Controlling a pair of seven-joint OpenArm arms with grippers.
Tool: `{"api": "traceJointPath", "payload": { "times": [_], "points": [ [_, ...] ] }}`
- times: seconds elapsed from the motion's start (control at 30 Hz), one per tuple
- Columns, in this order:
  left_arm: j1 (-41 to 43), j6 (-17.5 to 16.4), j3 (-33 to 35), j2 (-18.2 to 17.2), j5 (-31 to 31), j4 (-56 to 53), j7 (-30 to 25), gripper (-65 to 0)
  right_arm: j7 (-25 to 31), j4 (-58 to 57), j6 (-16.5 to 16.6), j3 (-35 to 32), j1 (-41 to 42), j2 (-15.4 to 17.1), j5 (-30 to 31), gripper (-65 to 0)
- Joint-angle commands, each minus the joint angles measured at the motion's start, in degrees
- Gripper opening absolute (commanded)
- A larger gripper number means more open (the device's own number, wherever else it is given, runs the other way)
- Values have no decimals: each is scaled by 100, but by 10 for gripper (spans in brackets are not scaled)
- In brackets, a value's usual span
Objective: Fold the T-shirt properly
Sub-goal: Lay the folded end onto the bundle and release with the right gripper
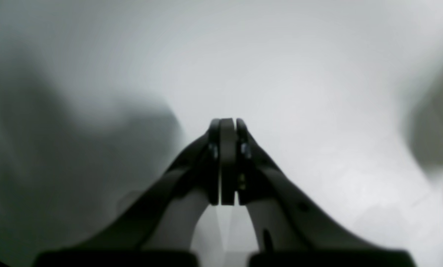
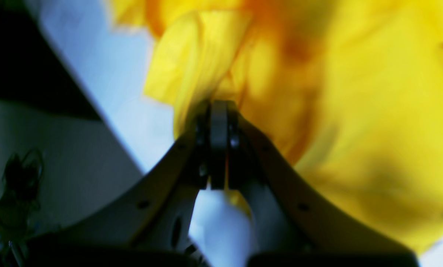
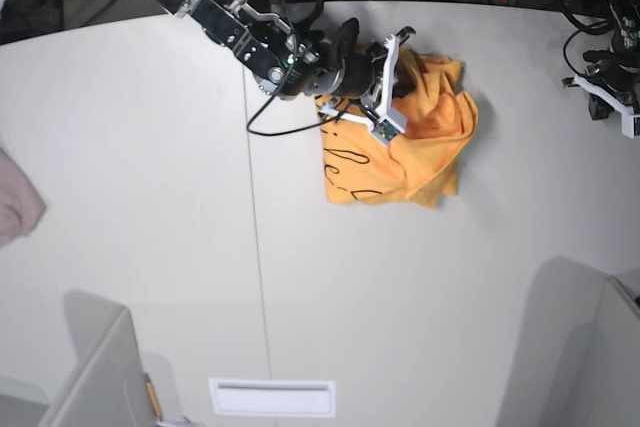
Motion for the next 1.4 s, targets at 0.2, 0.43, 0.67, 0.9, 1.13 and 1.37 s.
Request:
{"api": "traceJointPath", "payload": {
  "times": [0.2, 0.43, 0.67, 0.9, 1.13, 1.37],
  "points": [
    [-21, -14, -61, -141, -21, -44, -118, -650, 18, 121, 12, -936, 492, -68, 16, -650],
    [-56, -14, -202, -299, -21, -176, -127, -650, -553, 182, 12, -2940, 1591, -306, 25, -650],
    [-47, -32, -773, -325, -21, -176, -100, -650, -553, 806, 12, -1217, 1178, 2, 25, -650],
    [-12, -32, -1222, -290, -21, -176, -91, -650, -553, 279, 12, 14, 1055, -51, 25, -650],
    [-12, -32, -1239, -290, -21, -167, -91, -650, -492, -794, 12, 23, 1301, -552, 25, -650],
    [155, -32, -1239, -290, -21, -141, -118, -650, -175, -1145, 12, 14, 1415, -631, 25, -650]
  ]
}}
